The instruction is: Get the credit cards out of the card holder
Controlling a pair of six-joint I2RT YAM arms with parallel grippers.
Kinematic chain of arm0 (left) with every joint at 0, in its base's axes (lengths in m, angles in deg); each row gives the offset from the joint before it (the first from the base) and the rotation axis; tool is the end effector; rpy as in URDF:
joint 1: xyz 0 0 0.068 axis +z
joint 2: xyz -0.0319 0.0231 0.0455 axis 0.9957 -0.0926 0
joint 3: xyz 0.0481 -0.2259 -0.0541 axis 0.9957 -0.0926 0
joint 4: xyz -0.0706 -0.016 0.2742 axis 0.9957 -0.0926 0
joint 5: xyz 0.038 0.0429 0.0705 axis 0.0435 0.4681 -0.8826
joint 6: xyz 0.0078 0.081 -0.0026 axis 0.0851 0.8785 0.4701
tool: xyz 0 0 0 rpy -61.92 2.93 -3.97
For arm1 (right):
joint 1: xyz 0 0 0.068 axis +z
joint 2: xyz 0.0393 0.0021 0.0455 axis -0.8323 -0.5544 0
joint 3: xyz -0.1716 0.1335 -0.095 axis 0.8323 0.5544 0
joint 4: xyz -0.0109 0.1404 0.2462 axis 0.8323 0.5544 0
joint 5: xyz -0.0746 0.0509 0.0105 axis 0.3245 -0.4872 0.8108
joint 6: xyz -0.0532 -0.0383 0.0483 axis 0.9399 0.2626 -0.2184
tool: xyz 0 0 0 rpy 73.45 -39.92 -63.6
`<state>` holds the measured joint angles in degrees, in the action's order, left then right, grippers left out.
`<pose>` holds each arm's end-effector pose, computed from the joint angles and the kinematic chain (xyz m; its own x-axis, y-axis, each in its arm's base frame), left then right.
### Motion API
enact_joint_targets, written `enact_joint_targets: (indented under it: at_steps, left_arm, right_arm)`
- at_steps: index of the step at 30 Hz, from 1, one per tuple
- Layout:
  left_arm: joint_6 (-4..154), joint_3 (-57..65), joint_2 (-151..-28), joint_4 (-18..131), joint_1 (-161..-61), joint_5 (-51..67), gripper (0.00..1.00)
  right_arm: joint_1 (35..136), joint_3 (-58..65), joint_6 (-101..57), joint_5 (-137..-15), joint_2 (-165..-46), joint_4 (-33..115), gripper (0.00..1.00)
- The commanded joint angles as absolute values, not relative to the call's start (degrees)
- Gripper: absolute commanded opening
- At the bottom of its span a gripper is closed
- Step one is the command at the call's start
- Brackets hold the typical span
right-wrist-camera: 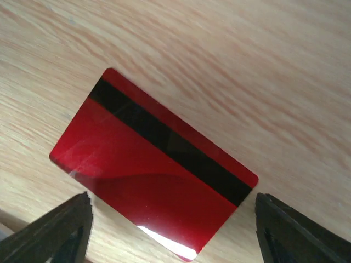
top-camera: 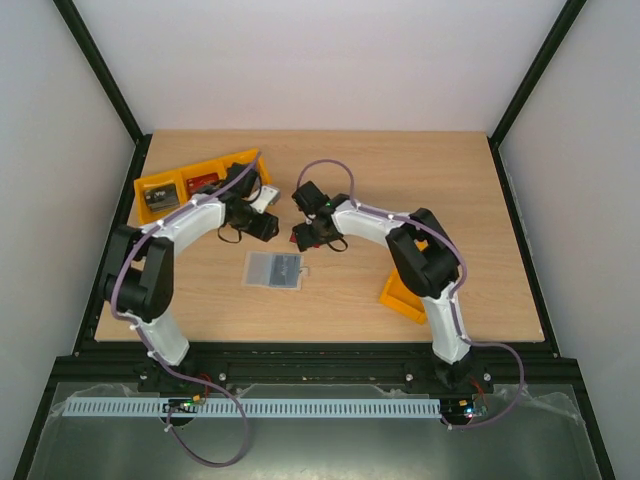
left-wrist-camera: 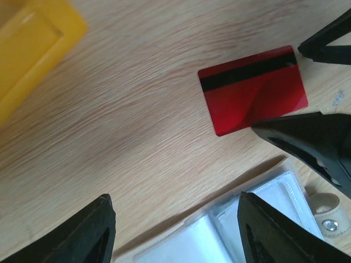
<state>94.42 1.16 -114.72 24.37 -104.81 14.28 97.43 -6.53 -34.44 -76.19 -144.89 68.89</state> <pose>0.3620 -0.1514 0.1227 -0.7558 0.4140 -0.5074 0.5517 0.8199 -0.1528 0.3361 0.3063 0.0791 -0.8657 -0.3194 -0.3855 -0.4365 0.8587 0.2688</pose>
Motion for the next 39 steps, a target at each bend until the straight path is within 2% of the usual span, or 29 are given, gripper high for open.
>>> enact_joint_targets:
  at_steps: [1,5,8,12,16,21,23,32,39]
  left_arm:
    - [93.3,-3.4,-107.9,26.1,-103.0,14.8,0.66]
    - [94.1,-7.1,-103.2,29.2,-102.0,14.4,0.72]
    - [94.5,-7.4,-102.0,29.4,-101.7,14.2,0.72]
    - [94.5,-7.7,-101.3,29.7,-101.0,14.9,0.73]
    - [94.7,-8.0,-101.4,29.9,-100.8,14.9,0.74]
    - [94.7,-8.1,-101.7,30.0,-100.3,15.2,0.74]
    - [94.6,-8.0,-101.7,29.9,-100.2,15.3,0.74]
    - [94.4,-8.5,-101.1,30.4,-99.7,16.1,0.75]
    - [94.4,-9.2,-101.1,30.5,-99.7,19.2,0.76]
  right_arm:
    - [97.7,-15.2,-25.4,-69.0,-148.9,78.3,0.79]
    - [97.8,-19.8,-22.6,-71.2,-154.2,80.9,0.82]
    - [98.0,-23.9,-21.5,-69.8,-157.1,84.1,0.81]
    - [98.0,-26.7,-17.6,-75.4,-158.2,84.1,0.86]
    - [98.0,-26.9,-18.0,-77.8,-161.4,86.3,0.83]
    - [99.3,-17.8,-18.3,-79.9,-158.8,82.9,0.72]
    - [99.2,-11.4,-20.7,-79.0,-156.1,79.9,0.69]
    - [99.3,11.7,-32.8,-73.1,-144.8,73.7,0.45]
    - [100.7,29.4,-42.1,-75.4,-133.4,69.2,0.39]
